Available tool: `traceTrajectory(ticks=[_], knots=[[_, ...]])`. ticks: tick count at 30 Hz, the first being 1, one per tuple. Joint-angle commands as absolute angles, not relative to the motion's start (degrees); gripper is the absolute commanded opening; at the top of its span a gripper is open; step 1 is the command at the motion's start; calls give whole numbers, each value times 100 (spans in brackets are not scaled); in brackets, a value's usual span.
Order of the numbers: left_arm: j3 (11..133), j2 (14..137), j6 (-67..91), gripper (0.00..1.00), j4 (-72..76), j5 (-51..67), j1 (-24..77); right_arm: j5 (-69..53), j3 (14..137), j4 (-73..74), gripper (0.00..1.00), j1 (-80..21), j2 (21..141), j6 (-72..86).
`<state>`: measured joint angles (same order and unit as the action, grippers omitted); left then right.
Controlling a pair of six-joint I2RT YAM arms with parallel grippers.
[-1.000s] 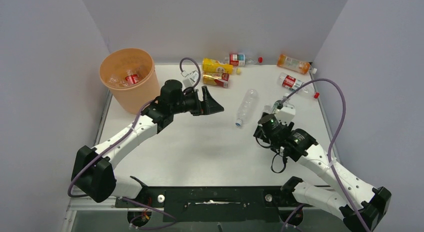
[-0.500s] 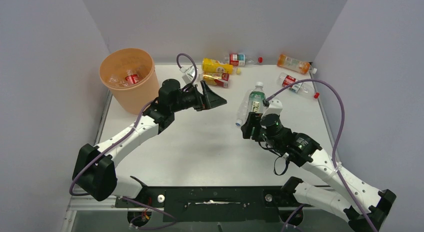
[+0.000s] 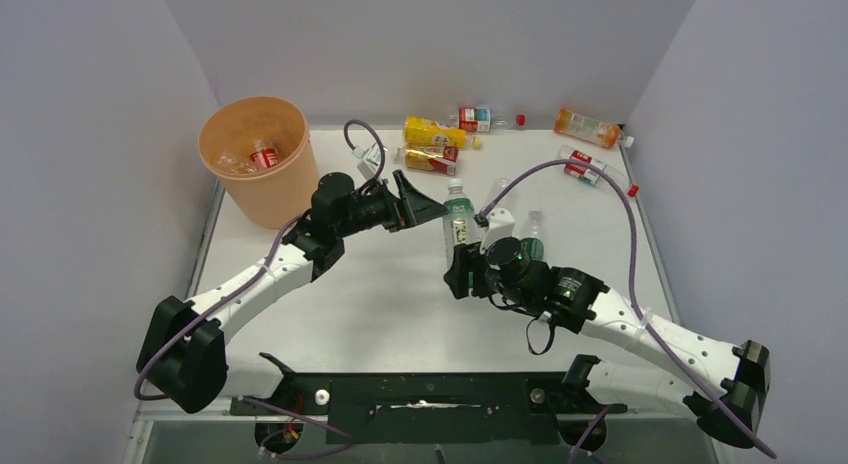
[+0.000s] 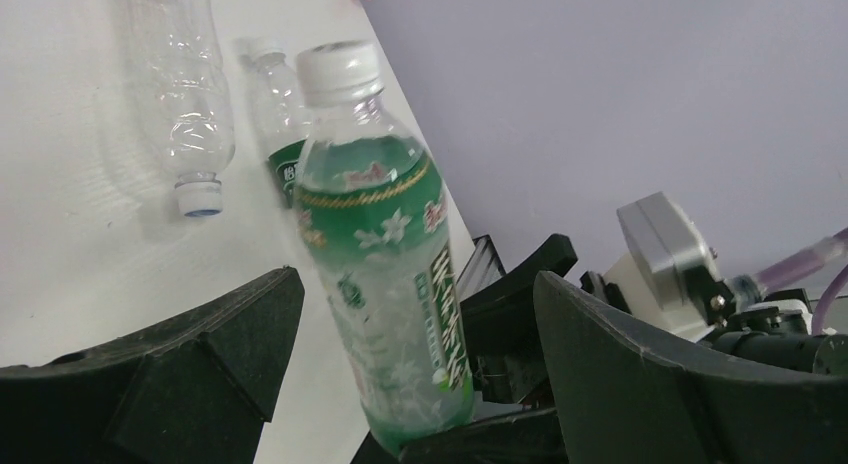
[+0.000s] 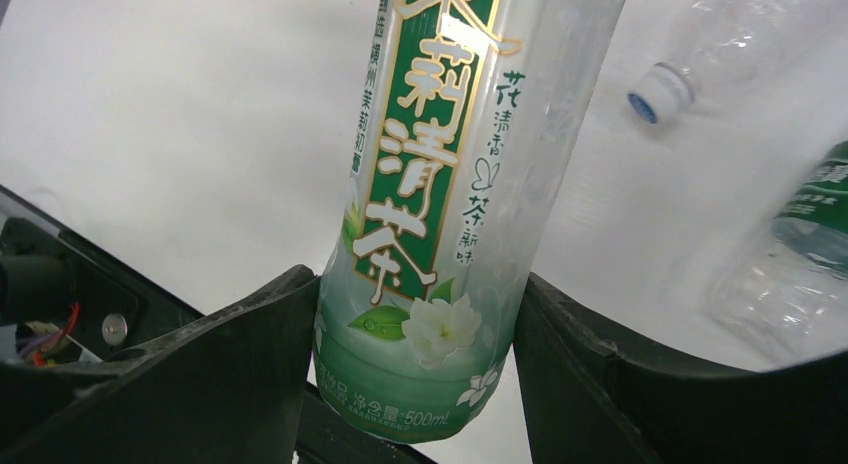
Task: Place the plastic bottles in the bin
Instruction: Pick up the plastic bottle at the center of the board.
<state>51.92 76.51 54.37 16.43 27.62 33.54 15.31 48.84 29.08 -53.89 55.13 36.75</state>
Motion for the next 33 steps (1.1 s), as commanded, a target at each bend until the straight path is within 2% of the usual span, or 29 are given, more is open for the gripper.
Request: traceTrajectory(ticks=[1,14,33], knots=[[5151,7391,5462,86,2031,2641,3333,1661,5280,2439,41,-5769,5906,3408],[5437,6996,4691,86,299,1565,3340,2098,5827,2498,41,-6034,6517,3274],[5487,7500,4982,86,817,1506,3417,1752,5987,2103,41,-6076,6797,3051]])
